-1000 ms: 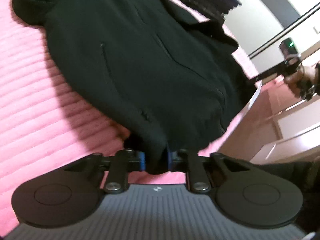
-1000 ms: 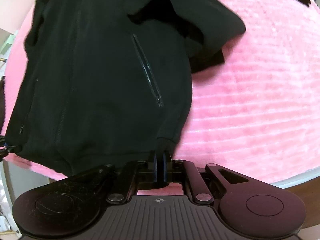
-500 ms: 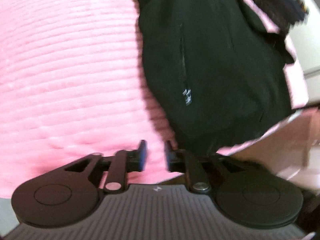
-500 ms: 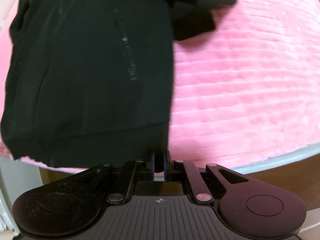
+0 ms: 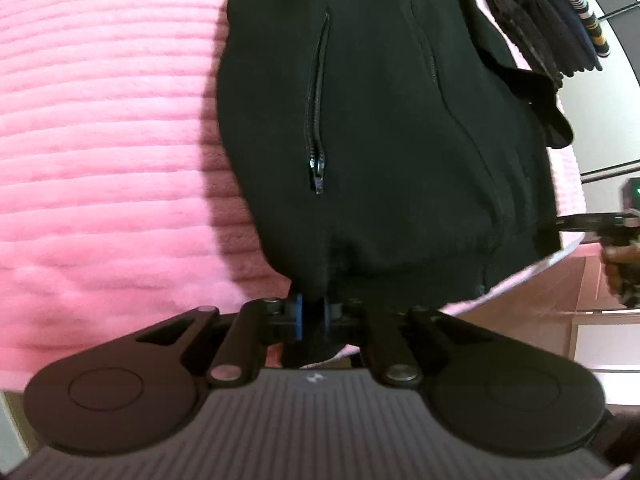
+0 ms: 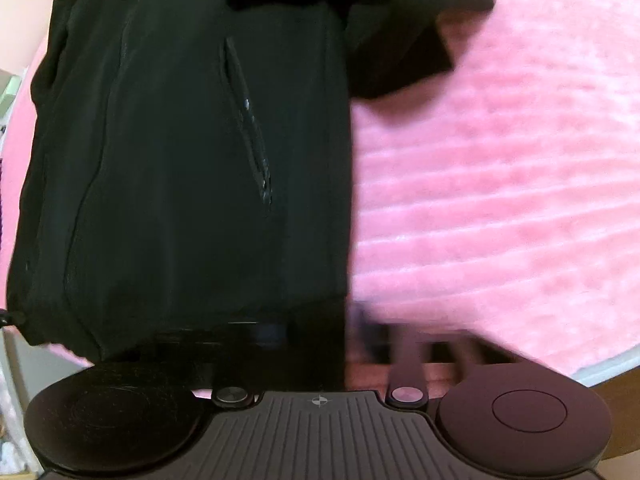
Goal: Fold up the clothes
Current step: 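Grasp the jacket hem with both grippers and pull it straight along the bed, then release the hem with both grippers and lift them off the jacket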
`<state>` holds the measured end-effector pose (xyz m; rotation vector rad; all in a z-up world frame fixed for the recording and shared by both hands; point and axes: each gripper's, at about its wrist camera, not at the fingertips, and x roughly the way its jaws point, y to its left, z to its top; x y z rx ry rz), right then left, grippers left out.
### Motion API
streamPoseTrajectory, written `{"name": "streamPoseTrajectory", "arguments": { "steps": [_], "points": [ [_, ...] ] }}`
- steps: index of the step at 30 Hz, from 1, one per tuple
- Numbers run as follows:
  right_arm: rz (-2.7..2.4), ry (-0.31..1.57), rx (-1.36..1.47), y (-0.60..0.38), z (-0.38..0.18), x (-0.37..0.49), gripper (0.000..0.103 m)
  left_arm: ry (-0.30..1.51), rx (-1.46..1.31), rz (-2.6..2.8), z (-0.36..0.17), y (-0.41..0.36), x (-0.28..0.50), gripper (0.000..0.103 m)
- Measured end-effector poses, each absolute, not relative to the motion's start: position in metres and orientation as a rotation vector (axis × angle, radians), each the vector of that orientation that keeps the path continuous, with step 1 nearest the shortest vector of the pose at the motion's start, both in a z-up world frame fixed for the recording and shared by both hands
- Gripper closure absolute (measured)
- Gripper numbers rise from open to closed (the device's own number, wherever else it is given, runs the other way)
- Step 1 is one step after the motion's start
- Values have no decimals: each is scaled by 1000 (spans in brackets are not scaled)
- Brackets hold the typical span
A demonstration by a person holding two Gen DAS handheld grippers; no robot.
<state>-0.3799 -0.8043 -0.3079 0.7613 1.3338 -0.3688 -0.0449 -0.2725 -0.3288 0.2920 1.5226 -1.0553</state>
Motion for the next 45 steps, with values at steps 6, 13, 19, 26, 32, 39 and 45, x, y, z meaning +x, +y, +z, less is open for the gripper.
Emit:
{"name": "streamPoseTrajectory", "arguments": {
  "steps": [6, 13, 19, 26, 32, 39, 45],
  "points": [
    [-301, 1358, 806, -789, -266, -385, 100, 1496, 347, -1032, -282, -253, -43, 100],
    [-432, 1409, 774, -796, -292, -385, 29, 1552, 547, -922, -333, -273, -48, 97],
    [-588, 1156, 707, -841, -241, -388, 24, 1482, 652, -822, -300, -275, -29, 92],
    [-676, 936, 862, -888, -260, -362, 24, 1401, 693, -898, -270, -366, -35, 78],
    [-675, 1023, 792, -918, -286, -333, 94, 1383, 722, -970, -259, -446, -54, 78],
    [-987, 971, 17, -979, -198, -387, 91, 1334, 781, -1061, -249, -524, -67, 78],
    [-1156, 1081, 182, -1023, -242, -433, 7, 1310, 826, -1129, -249, -558, -78, 78]
  ]
}}
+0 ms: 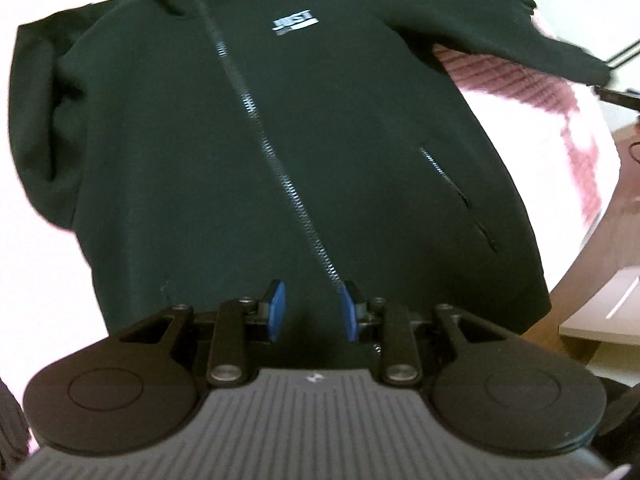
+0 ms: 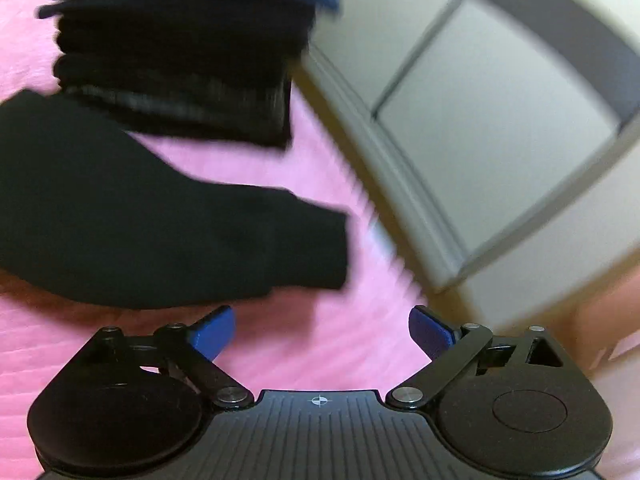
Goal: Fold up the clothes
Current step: 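Release the hem with both grippers and lift them off the jacket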
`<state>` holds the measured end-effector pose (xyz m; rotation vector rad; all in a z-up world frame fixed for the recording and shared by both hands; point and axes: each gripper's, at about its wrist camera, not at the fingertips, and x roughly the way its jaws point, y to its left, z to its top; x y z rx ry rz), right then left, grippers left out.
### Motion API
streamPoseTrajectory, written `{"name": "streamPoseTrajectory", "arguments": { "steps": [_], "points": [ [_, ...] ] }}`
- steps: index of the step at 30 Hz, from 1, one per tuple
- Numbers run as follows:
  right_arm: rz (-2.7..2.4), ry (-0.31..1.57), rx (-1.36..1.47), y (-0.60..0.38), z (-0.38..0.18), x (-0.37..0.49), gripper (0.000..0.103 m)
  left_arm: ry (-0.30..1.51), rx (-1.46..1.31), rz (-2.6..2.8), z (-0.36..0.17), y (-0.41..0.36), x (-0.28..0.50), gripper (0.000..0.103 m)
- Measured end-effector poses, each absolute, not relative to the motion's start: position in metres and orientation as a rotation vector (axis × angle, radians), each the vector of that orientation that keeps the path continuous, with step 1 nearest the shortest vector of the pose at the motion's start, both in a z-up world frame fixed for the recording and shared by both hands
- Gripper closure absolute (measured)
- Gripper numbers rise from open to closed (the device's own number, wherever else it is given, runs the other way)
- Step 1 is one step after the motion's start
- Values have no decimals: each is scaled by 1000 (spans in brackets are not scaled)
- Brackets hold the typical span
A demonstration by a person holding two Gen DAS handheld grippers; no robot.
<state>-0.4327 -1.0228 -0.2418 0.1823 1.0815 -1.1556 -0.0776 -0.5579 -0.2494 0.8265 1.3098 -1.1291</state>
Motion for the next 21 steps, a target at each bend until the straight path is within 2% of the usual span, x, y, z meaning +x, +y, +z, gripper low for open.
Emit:
{"name": "streamPoseTrajectory", "arguments": {
  "steps": [5, 8, 10, 13, 21],
  "points": [
    [-1076, 1065, 465, -990, -263, -424, 6, 1314, 833, -1087, -248, -549, -79, 77],
    [-951, 1067, 547, -951, -264, -399, 6, 1288, 818, -1035, -238, -540, -65, 76],
    [-872, 1070, 567, -928, -262, -381, 6, 1255, 799, -997, -230, -533, -53, 73],
    [-787, 1057, 589, -896, -258, -351, 6, 1184, 751, -941, -225, -522, -21, 62],
    [-718, 1015, 543, -823, -232, -267, 6, 1075, 652, -857, -251, -489, 115, 59]
  ]
}}
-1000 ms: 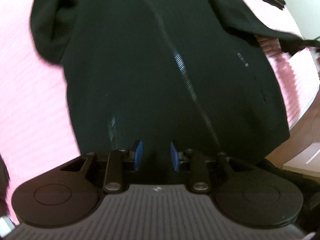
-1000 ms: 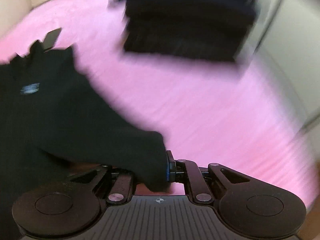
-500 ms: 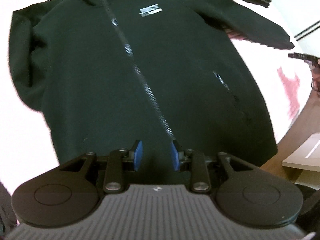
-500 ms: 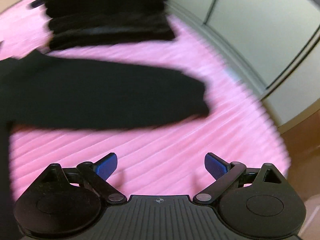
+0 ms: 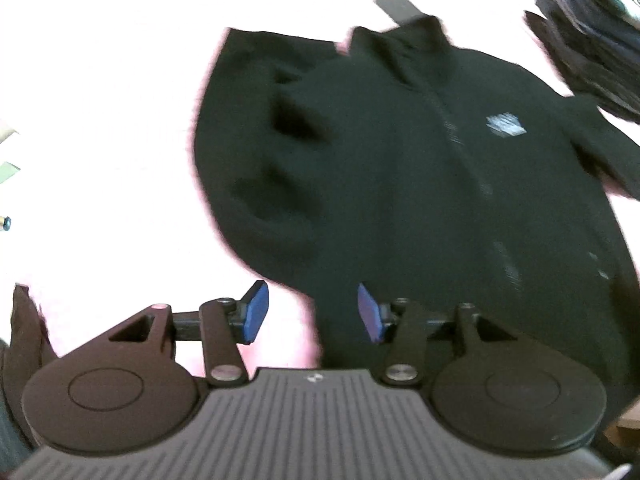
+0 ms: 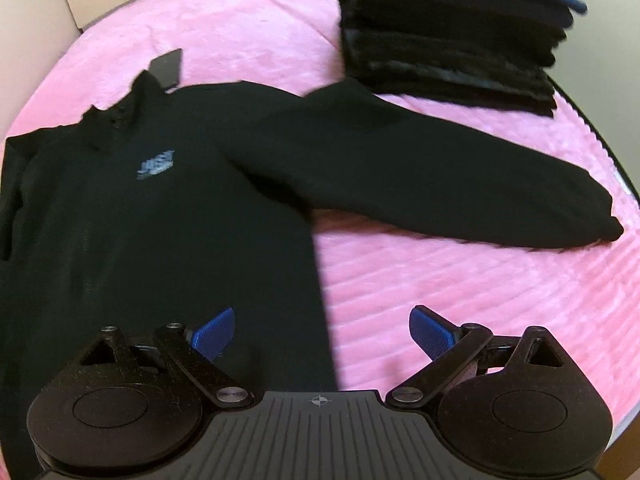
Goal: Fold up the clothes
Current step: 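Release the hem with both grippers and lift them off the jacket, then smooth the jacket flat with the left tool while the right tool hovers above it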
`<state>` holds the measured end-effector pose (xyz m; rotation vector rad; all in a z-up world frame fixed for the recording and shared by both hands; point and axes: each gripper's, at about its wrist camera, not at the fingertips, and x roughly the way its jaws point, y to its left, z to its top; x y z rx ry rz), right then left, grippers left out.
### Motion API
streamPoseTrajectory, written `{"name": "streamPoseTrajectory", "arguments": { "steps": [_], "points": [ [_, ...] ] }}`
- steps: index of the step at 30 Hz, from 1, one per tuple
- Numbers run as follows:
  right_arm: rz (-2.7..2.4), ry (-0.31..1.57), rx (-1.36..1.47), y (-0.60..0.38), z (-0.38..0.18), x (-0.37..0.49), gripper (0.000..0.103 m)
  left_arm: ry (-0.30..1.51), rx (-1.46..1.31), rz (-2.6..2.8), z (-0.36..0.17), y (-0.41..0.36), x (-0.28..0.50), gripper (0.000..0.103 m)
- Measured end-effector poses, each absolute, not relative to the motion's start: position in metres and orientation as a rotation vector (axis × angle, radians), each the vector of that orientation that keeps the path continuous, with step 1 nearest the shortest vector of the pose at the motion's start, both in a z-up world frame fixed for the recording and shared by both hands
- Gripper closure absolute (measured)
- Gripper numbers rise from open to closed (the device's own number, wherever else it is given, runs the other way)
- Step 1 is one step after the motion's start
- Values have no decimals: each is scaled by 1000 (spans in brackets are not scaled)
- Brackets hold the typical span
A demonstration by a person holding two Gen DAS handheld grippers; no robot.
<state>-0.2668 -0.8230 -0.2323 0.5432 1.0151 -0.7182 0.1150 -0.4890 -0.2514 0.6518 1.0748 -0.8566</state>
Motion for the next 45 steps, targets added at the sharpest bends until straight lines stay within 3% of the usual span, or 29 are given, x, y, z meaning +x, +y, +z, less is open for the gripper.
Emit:
{"name": "streamPoseTrajectory", "arguments": {
  "steps": [11, 18, 20, 22, 25, 30, 33, 38, 45],
  "points": [
    [-618, 1056, 513, -705, -223, -149, 6, 1047, 392, -915, -305, -504, 292, 59],
    [-528, 1069, 375, -679, -229, -116, 6, 1124, 259, -1024, -353, -536, 345, 56],
    [-551, 1090, 371, -682, -235, -116, 6, 1170, 239, -1088, -366, -543, 348, 67],
    [-587, 1103, 391, -682, -237, -118, 6, 1189, 218, -1123, -368, -543, 345, 93],
    [-611, 1118, 380, -683, -231, -115, 6, 1118, 163, -1099, -341, -525, 340, 97],
    [-605, 1078, 355, -684, -211, -96, 6, 712, 109, -738, -235, -423, 306, 94],
    [-574, 1068, 349, -682, -210, -79, 6, 846, 120, -576, -235, -365, 290, 61],
    [-506, 1064, 342, -668, -208, -61, 6, 1100, 202, -428, -284, -297, 279, 62],
    [-466, 1123, 297, -649, -216, -71, 6, 1073, 188, -385, -318, -263, 304, 61]
  ]
}}
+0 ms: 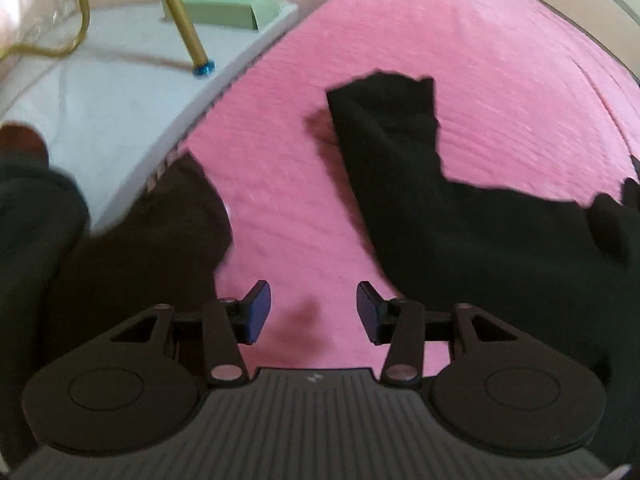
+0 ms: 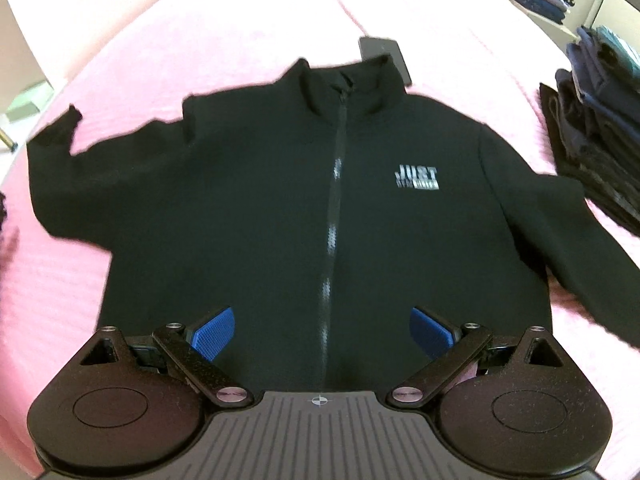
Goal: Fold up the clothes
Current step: 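Smooth the jacket flat with the left tool while the right tool hovers above it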
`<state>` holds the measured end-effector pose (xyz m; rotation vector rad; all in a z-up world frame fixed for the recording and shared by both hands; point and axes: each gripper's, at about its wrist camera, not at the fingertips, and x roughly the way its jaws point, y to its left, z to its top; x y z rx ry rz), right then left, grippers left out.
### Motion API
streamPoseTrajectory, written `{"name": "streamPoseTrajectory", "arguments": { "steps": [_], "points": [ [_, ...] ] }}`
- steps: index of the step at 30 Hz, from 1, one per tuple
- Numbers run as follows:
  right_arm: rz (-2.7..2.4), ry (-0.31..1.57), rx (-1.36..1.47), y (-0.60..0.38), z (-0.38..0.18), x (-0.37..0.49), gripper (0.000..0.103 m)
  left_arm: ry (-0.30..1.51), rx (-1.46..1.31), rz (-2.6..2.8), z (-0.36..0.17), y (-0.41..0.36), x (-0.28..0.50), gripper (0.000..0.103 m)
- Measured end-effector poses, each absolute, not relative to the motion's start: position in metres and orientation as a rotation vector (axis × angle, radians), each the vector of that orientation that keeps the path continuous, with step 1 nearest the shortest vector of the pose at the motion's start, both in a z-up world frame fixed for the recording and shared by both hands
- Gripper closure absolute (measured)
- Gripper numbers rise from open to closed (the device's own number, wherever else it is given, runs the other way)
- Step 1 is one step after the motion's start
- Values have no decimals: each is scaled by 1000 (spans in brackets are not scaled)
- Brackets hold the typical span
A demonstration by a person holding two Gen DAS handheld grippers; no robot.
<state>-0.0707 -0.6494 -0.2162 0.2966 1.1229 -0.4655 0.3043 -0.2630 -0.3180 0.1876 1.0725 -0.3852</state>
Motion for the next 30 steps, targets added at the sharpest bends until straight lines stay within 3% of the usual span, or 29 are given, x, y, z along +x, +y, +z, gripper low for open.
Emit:
{"name": "streamPoseTrajectory", "arguments": {
  "steps": [6, 10, 16, 23, 30],
  "points": [
    [-503, 1186, 277, -645, -228, -90, 6, 1003, 186, -509, -339, -286, 381, 55],
    [-528, 1206, 273, -640, -233, -96, 6, 1037, 97, -624, -352, -315, 411, 59],
    [-554, 1228, 293, -635, -237, -92, 6, 846, 221, -1072, -321, -391, 353, 57],
    [-566, 1197, 298, -639, -233, -86, 6, 813, 33, -910, -309, -351, 381, 57],
    [-573, 1231, 333, -641, -247, -95, 6, 992, 46, -586, -335, -319, 438, 58]
  ]
}}
